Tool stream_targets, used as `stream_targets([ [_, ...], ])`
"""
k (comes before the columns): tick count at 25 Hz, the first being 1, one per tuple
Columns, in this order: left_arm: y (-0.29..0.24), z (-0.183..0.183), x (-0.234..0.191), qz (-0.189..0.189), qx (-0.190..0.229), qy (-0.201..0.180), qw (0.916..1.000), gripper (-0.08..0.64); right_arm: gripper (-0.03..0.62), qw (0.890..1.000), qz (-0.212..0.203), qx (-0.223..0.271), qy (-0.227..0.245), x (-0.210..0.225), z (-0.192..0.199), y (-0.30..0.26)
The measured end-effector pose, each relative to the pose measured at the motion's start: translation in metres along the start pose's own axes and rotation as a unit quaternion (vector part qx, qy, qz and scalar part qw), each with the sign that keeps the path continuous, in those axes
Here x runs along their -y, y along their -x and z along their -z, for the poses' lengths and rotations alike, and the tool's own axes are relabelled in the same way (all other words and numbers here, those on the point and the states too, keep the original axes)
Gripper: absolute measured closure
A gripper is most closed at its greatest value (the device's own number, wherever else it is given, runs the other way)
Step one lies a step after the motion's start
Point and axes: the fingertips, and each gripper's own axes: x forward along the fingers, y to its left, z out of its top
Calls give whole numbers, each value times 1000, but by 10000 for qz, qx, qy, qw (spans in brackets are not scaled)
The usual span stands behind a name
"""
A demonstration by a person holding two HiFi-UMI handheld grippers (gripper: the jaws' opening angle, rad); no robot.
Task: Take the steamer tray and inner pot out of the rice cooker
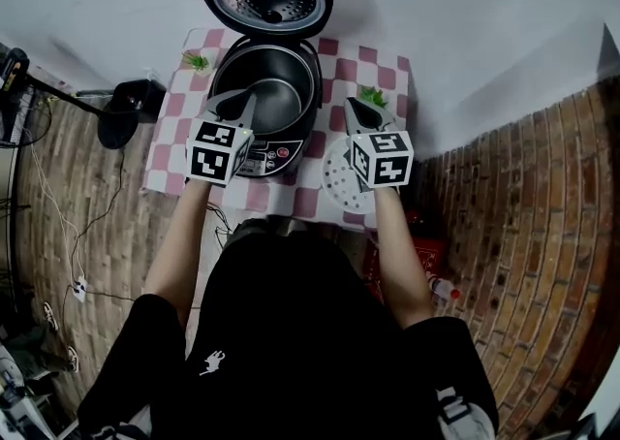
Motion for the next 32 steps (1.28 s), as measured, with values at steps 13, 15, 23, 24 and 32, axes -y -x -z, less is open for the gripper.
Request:
stream_targets([
  [13, -26, 44, -105, -92, -531, 246, 9982, 423, 583, 9983, 69, -520, 234, -39, -9, -62],
  [15, -34, 50, -109, 167, -660, 384, 9969, 382, 575, 9970, 169, -688, 305, -39, -7, -70],
  [23, -58, 68, -114, 746, -882, 337, 9927, 296, 451, 9872, 658, -1341, 553, -36, 7, -93],
  [24, -60, 69, -113, 812, -887, 301, 9923, 293, 423, 9857, 689, -1422, 579, -36, 8, -95],
  [32, -74, 67, -114, 1162, -900, 161, 9890, 275, 334, 9666, 937, -2300, 640, -29, 28, -120],
])
